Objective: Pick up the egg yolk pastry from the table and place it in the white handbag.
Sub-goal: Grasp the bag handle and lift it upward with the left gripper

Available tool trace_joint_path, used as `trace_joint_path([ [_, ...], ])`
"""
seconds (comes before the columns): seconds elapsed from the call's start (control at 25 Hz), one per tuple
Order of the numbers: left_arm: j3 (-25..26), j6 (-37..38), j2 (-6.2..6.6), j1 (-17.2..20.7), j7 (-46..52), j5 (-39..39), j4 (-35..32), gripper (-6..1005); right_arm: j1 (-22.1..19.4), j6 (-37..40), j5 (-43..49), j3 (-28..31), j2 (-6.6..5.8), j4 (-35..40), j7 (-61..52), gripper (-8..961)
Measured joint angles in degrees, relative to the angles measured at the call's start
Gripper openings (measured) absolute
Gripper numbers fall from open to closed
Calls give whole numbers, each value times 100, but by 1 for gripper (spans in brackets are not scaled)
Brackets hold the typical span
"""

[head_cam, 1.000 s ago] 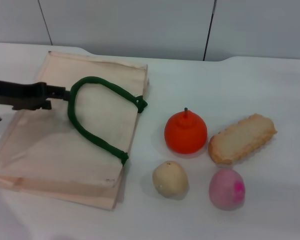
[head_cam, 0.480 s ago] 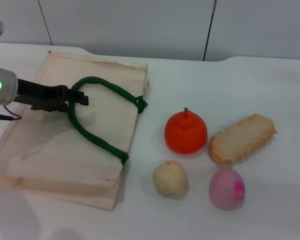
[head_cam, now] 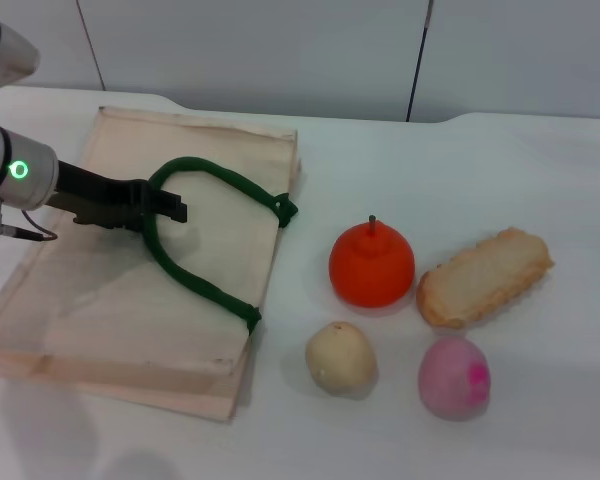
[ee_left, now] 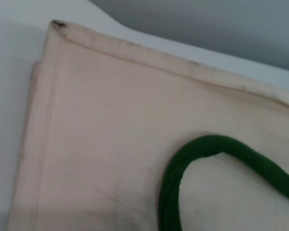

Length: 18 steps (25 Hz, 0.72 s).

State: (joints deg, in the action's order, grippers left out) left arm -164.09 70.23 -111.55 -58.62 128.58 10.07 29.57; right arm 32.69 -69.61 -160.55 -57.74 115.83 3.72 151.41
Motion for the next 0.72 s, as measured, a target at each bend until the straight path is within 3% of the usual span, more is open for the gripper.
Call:
trace_joint_path([
  [0.24, 2, -394, 114, -113, 259, 464, -460, 761, 15, 0, 0, 0, 0, -8, 2, 878],
  [0.72, 2, -232, 125, -314, 587, 1097, -505, 763, 15, 0, -12, 0, -5, -39, 3, 877],
])
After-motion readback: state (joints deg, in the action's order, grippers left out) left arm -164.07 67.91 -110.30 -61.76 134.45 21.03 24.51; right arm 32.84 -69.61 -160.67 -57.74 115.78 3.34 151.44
